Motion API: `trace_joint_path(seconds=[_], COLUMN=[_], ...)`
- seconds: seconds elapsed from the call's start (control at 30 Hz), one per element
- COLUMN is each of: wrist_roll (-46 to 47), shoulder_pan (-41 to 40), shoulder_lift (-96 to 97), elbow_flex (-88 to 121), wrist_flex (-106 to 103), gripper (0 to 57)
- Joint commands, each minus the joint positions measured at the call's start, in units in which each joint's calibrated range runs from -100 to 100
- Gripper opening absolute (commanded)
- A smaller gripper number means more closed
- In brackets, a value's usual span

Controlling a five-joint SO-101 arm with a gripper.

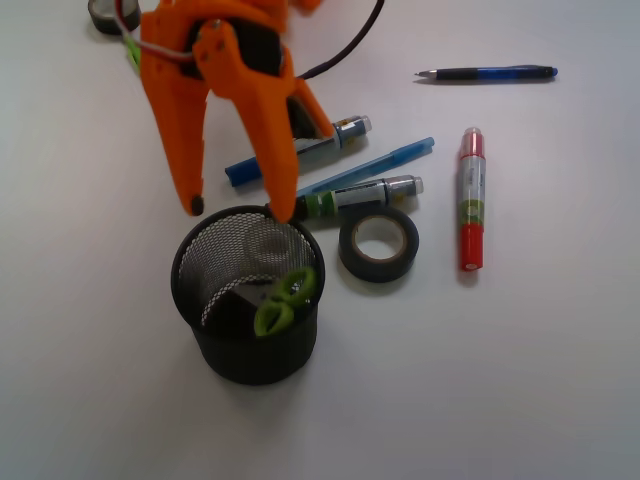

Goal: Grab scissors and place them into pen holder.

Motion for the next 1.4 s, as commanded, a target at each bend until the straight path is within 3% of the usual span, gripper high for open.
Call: trace_joint_path(seconds=[0.0,0.27,0.5,0.83,0.93,1.0,1.2,1.23,1.37], wrist_roll=[-4.5,-36.5,-61.6,-85.0,-84.3,-79.2,-49.5,-42.5,-37.9], shoulder_pan=[0.7,8.0,0.8,-0.5,-0.3,-0.7,-1.3,-1.3,-1.8], shoulder_lift=[-1.2,-1.8,-15.0,-65.2,-80.4,-89.2,-114.7,-125.3,-140.0], elbow_flex=[-9.7,-19.5,5.7,66.3,83.5,93.4,126.5,138.4,152.1], wrist_flex=[5.3,29.0,28.9,28.4,24.0,16.7,-15.0,-18.6,-18.5], gripper=[29.1,29.0,26.6,26.1,26.1,26.1,26.1,24.3,12.4])
